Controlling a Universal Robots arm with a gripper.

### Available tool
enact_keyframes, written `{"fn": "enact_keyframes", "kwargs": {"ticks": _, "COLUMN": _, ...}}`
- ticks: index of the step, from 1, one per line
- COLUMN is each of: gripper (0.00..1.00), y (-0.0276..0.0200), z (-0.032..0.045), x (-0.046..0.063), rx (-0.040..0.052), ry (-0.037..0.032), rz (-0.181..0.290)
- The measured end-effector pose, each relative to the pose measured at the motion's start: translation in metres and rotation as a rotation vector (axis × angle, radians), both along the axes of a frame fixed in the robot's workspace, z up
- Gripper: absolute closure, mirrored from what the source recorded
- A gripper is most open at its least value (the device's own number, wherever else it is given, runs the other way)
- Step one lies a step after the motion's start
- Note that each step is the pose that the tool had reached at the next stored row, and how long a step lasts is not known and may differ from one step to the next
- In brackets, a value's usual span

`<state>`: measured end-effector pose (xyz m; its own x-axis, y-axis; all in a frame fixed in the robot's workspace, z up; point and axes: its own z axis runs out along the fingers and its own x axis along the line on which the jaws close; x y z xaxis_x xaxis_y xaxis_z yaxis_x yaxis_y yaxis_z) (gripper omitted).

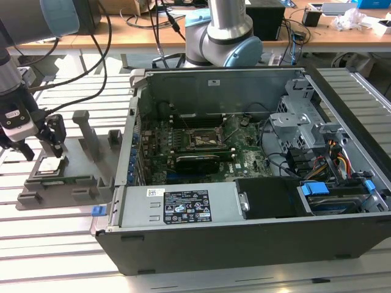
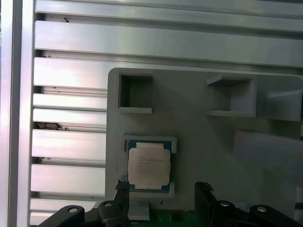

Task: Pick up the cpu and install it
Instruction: 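Pick up the cpu and move it towards the insertion slot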

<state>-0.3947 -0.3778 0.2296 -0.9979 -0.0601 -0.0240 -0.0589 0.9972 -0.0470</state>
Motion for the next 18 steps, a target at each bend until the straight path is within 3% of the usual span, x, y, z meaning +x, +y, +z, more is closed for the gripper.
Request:
{"fn": "enact_keyframes", "kwargs": {"ticks": 10, "gripper": 0.34, "y": 0.0002, "z": -0.0208, "x": -0.001, "rx": -0.0001, "ry": 0.0001, "rz": 0.000}}
{"fn": "enact_keyframes", "kwargs": {"ticks": 18, "gripper": 0.34, "y": 0.0037, "z": -0.0276, "x": -0.007, "rx": 0.0000, "ry": 0.0000, "rz": 0.000}}
